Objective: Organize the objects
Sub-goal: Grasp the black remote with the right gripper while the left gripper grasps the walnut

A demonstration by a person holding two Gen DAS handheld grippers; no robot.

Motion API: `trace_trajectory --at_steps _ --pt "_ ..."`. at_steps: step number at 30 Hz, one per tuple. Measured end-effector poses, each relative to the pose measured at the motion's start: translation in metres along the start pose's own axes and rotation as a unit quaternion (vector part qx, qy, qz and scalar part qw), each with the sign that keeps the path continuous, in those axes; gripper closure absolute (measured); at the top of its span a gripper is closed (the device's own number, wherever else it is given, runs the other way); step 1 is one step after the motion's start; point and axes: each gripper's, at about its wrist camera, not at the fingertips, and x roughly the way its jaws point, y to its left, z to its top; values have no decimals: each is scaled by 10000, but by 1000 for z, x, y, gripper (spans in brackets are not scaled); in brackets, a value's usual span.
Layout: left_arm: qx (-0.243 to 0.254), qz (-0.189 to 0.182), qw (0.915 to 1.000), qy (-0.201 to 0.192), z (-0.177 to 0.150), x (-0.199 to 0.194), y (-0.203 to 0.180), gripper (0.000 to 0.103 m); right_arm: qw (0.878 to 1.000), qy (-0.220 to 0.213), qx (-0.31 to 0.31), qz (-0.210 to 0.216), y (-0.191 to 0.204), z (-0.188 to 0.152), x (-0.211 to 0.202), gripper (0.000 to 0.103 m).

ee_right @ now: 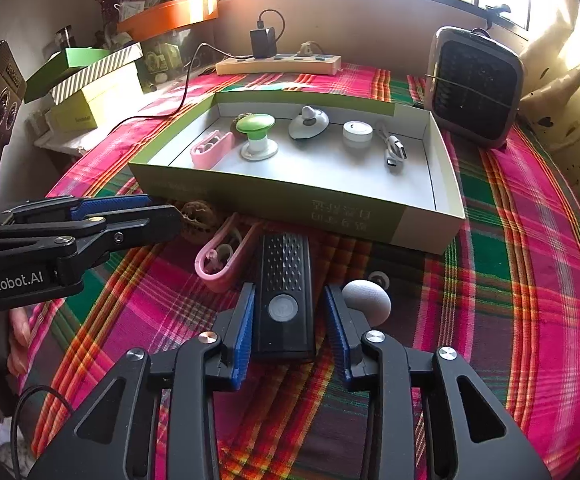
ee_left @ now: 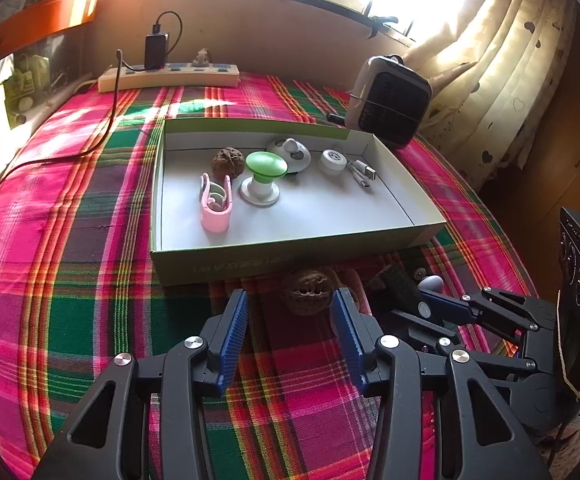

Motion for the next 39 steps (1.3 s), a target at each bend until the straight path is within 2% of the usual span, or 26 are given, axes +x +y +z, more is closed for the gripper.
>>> trace_trajectory --at_steps 15,27,39 --pt "-8 66 9999 116 8 19 -2 60 10000 12 18 -71 -7 -5 -5 75" --pt "-115 128 9998 114 3 13 9 60 10000 12 22 -74 -7 -5 -6 75" --pt "-56 226 9996 128 6 19 4 60 10000 13 18 -92 -6 -5 -6 75"
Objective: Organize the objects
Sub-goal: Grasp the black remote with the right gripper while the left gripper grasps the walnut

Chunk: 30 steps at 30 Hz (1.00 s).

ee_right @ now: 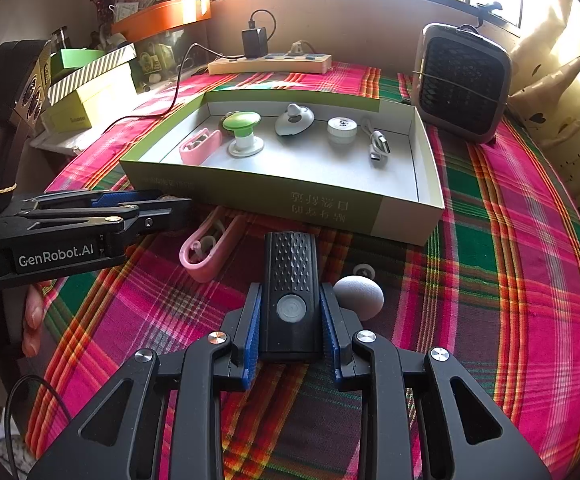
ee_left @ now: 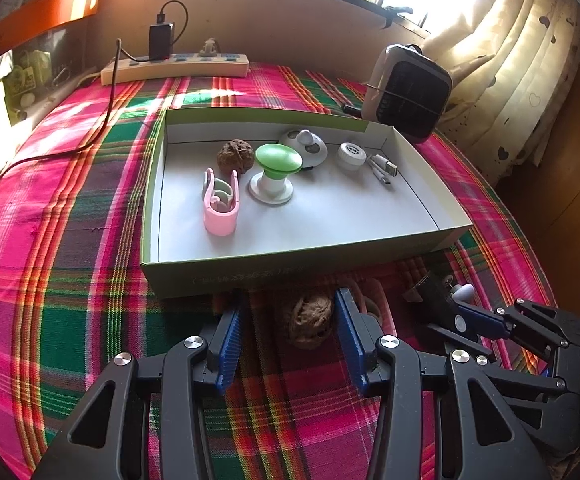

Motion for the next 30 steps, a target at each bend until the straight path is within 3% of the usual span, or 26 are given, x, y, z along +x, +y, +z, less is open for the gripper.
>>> trace_trajectory --at_steps 7,10,12,30 --pt "136 123 9998 -25 -3 -2 -3 62 10000 -1 0 -1 0 0 0 75" --pt "138 169 9998 -40 -2 -2 -2 67 10000 -1 0 -2 0 -1 0 75" --pt "139 199 9997 -32 -2 -2 -2 76 10000 -1 0 -2 0 -1 0 75" --pt "178 232 9996 -53 -4 -3 -2 76 10000 -2 2 -4 1 -1 -1 75"
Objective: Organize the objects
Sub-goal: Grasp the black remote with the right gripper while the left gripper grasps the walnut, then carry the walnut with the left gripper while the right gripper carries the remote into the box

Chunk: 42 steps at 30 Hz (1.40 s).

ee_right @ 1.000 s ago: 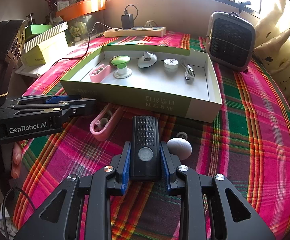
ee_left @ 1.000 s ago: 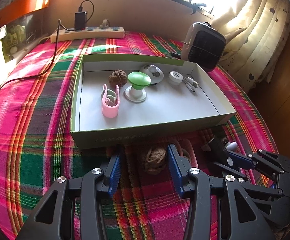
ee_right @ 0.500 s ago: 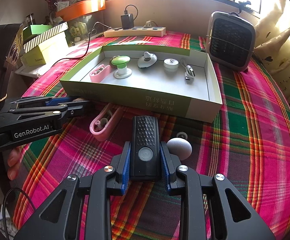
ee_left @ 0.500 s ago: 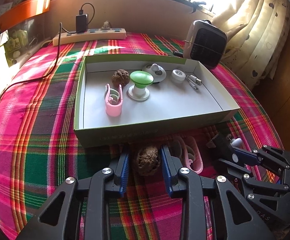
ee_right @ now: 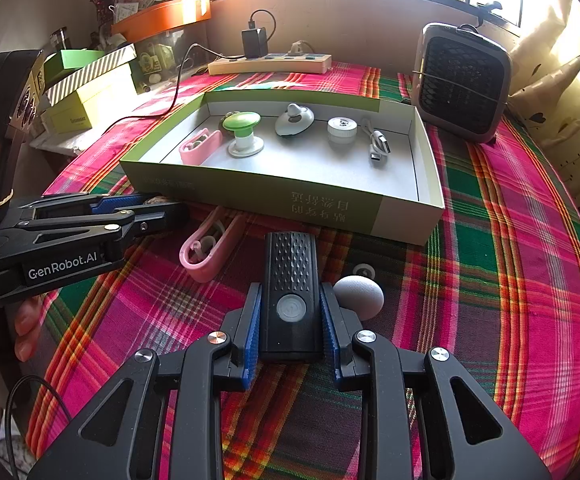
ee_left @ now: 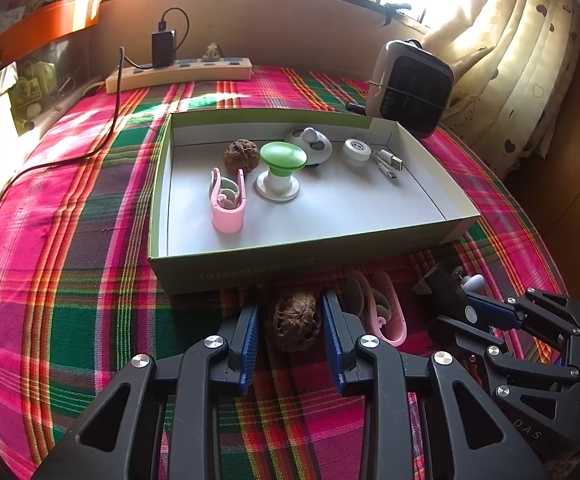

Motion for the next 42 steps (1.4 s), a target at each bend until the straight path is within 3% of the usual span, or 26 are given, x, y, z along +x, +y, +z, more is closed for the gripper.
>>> trace_trajectory --at_steps 18,42 --pt "233 278 9993 -119 -1 -11 -3 76 10000 13 16 -18 3 1 1 75" --pt "421 115 9981 -426 11 -36 -14 76 9994 -328 36 -33 0 18 -22 75"
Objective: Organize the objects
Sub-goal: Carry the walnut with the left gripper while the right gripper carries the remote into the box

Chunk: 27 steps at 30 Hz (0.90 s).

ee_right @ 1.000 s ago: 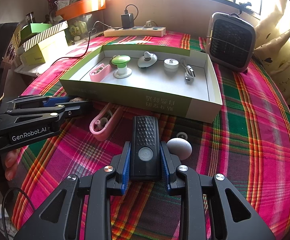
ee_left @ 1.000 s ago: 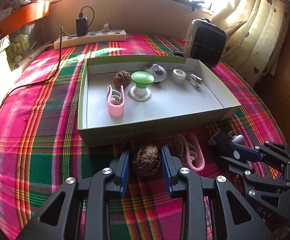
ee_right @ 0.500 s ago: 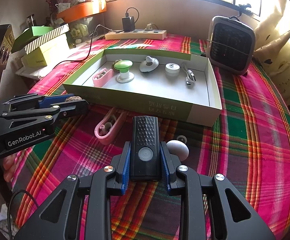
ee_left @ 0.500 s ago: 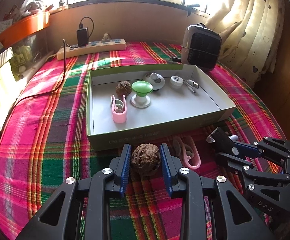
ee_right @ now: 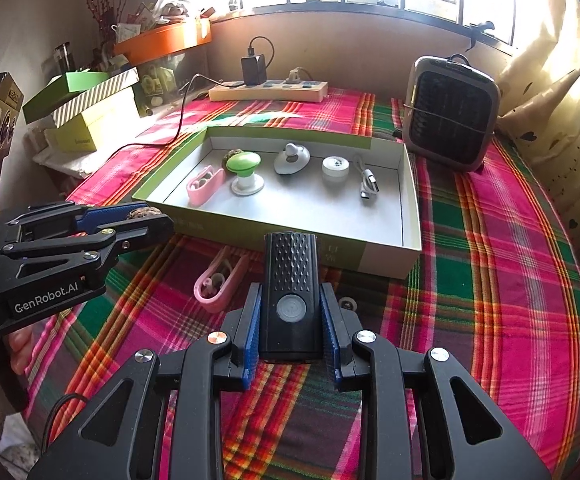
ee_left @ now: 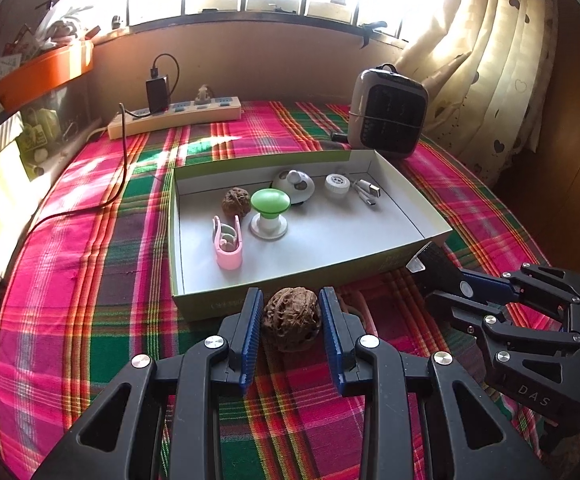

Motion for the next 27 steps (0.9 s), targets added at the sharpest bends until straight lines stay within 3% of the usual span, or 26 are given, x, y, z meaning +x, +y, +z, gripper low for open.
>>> trace_trajectory --at_steps 15,27 --pt "36 -92 9999 -51 19 10 -4 76 9999 -100 86 6 -11 23 6 75" --pt "-68 -84 9999 54 30 31 2 76 9996 115 194 170 -27 48 34 75"
